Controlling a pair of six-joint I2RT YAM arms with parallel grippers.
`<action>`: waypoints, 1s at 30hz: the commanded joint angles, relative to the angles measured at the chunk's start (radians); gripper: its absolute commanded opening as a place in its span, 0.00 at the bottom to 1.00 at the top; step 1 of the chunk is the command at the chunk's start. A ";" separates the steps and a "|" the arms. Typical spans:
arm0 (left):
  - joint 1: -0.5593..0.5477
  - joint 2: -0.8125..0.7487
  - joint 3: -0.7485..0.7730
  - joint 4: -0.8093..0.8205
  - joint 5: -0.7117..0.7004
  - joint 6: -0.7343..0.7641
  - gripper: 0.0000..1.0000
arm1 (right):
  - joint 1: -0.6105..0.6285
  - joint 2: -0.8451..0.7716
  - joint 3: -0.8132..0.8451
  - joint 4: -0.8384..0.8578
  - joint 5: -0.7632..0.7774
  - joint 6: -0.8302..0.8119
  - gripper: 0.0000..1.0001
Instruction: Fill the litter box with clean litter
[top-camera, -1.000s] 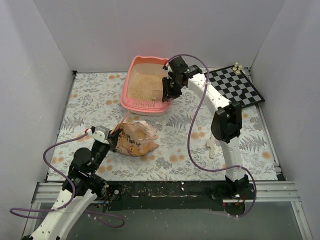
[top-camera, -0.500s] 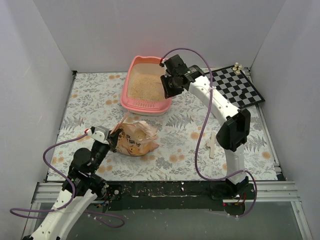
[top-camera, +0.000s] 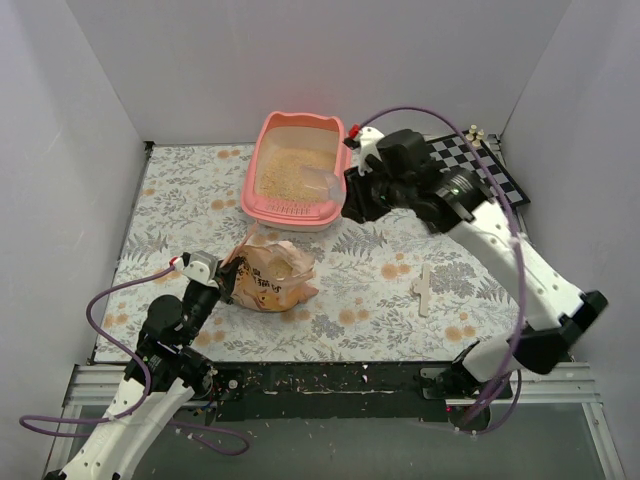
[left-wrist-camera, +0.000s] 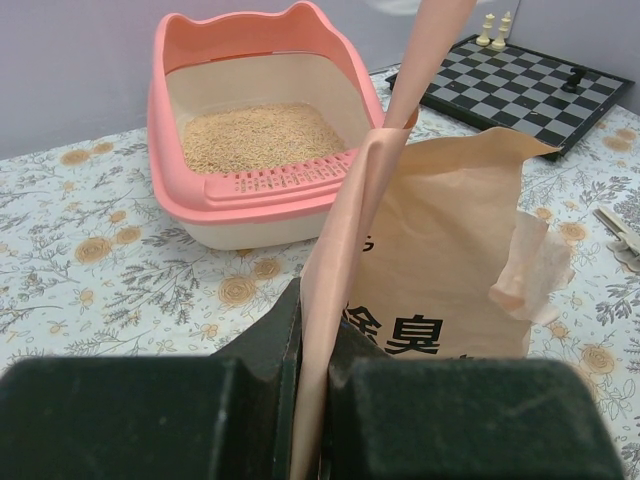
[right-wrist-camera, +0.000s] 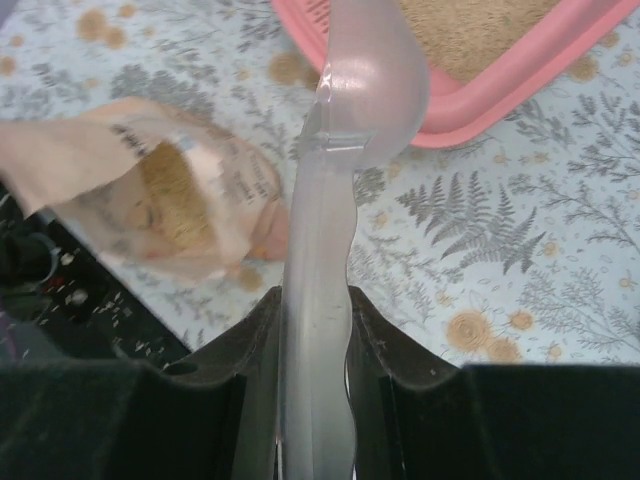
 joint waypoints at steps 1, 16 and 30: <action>-0.001 -0.004 0.027 0.106 -0.026 -0.004 0.00 | 0.019 -0.174 -0.117 0.005 -0.182 0.020 0.01; -0.001 -0.002 0.033 0.096 -0.034 0.000 0.00 | 0.146 -0.191 -0.162 -0.109 -0.308 0.020 0.01; -0.001 -0.014 0.033 0.100 -0.022 -0.004 0.00 | 0.177 0.052 -0.082 -0.181 -0.384 -0.023 0.01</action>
